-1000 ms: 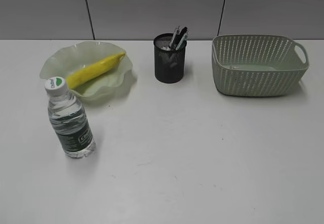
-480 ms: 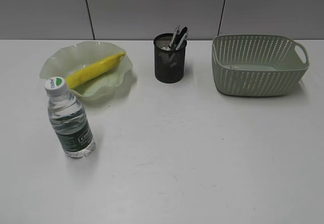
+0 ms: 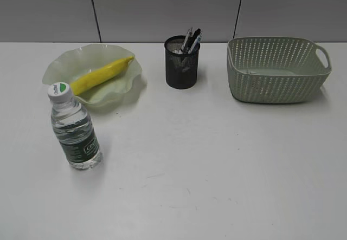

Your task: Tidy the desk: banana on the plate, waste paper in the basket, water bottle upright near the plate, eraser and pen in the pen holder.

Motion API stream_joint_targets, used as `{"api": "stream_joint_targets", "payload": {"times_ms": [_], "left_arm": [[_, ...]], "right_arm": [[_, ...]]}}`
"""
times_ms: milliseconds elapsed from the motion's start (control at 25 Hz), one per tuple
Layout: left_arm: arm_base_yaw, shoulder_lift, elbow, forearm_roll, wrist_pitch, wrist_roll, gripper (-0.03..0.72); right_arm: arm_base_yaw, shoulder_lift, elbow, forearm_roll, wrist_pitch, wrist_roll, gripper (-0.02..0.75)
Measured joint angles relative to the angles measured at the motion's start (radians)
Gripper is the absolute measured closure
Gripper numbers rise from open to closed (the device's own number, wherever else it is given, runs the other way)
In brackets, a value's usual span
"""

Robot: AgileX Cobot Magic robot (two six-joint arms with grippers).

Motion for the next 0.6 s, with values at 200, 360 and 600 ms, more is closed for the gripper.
{"api": "stream_joint_targets", "payload": {"times_ms": [200,360,600], "left_arm": [[0.000,0.000,0.000,0.000,0.000,0.000,0.447],[0.000,0.000,0.000,0.000,0.000,0.000,0.447],[0.000,0.000,0.000,-0.001,0.000,0.000,0.447]], "right_arm": [[0.000,0.000,0.000,0.000,0.000,0.000,0.315],[0.000,0.000,0.000,0.000,0.000,0.000,0.315],[0.000,0.000,0.000,0.000,0.000,0.000,0.315]]}}
